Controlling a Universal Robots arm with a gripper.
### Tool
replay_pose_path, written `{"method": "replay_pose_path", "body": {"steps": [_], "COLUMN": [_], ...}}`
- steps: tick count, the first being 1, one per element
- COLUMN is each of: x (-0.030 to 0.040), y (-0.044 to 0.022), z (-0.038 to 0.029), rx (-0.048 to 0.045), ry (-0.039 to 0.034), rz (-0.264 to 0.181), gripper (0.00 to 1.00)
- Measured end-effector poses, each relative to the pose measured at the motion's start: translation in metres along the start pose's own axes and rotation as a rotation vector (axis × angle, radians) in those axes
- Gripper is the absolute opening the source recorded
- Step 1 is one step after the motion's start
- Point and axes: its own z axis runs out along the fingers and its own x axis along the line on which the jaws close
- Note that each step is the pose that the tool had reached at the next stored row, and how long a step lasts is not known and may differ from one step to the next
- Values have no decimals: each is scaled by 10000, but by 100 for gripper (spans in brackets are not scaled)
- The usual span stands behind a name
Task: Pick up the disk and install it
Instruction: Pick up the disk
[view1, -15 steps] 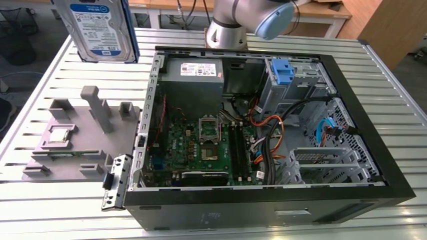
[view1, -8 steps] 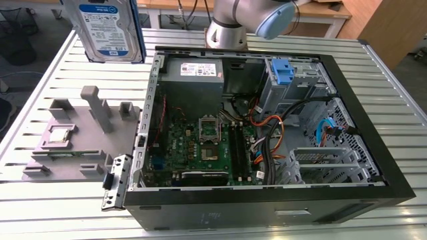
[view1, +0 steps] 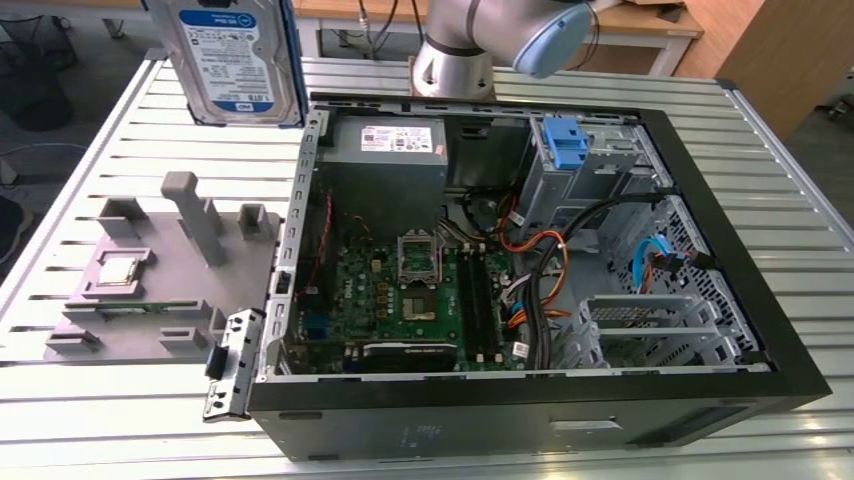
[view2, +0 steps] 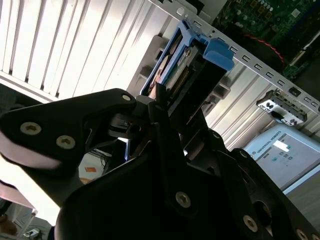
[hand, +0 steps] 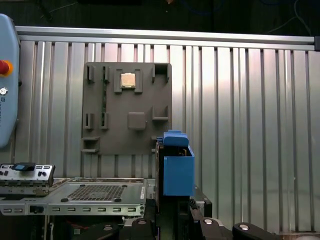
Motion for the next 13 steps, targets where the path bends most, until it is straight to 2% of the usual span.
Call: {"method": "replay_pose_path", "body": {"steps": [13], "x": [-1], "y": [-268], "z": [-10], "rx": [-1], "ry": [1], "rz": [0], "gripper": [35]}}
